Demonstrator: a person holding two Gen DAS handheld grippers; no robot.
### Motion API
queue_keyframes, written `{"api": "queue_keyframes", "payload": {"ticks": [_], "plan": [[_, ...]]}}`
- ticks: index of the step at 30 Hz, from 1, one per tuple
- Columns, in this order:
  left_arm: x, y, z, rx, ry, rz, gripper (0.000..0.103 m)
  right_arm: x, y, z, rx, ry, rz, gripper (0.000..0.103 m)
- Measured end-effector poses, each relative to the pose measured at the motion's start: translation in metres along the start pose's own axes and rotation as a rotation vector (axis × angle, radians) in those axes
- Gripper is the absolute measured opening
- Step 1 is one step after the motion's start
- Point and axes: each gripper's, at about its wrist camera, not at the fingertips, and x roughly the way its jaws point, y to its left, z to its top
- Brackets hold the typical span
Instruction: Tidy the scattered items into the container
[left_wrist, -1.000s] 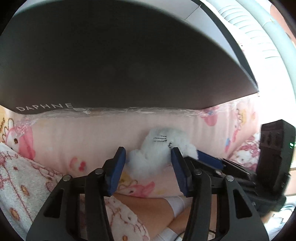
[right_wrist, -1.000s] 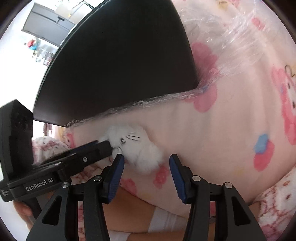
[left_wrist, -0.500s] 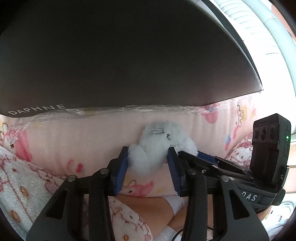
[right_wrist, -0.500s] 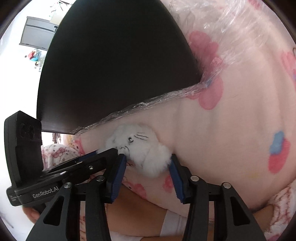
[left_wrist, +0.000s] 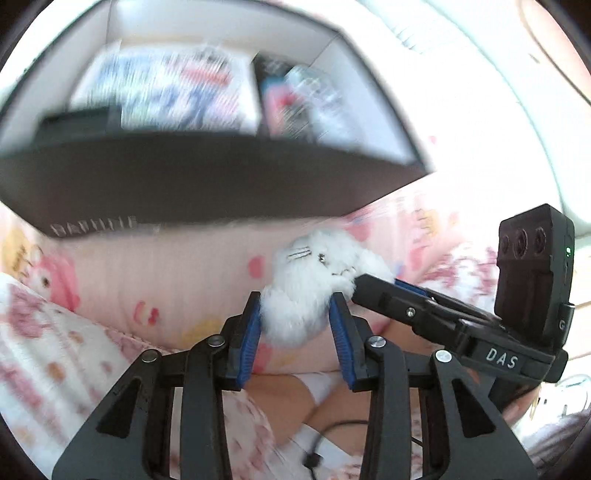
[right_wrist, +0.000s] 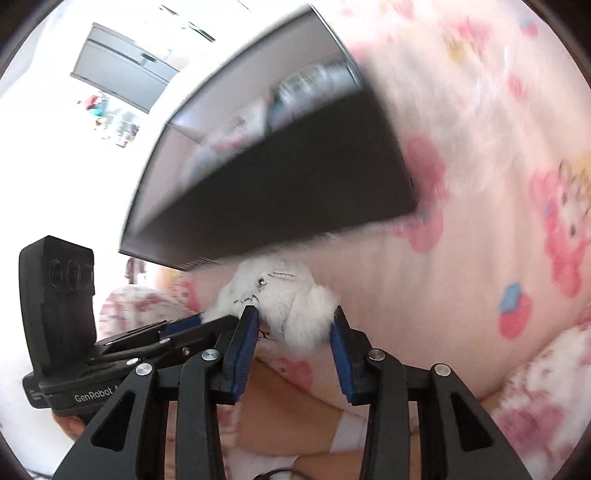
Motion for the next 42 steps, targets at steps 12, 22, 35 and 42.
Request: {"api": "queue_keyframes", "payload": {"ticks": [12,22,35,42], "plan": [[-0.074,-0.014,0.111,0.047,-0.197,-0.018,0.037,-0.034,0.067,0.108,-0.216,-0.182,-0.042,0.034],[0.135,-0.060,0.255,-0.087,-0.053,-0.001,0.035,0.049,0.047,0.237,-0.233,-0.023,-0.242,0.034],[0.159,-0.042,0.259,-0.170,-0.113,0.151,0.037,0.013,0.017,0.240,-0.222,-0.136,-0.284,0.032],[0.190,-0.058,0.275,-0.180,-0.053,0.229,0.037,-0.004,0.009,0.243,-0.184,-0.202,-0.288,0.032]]}}
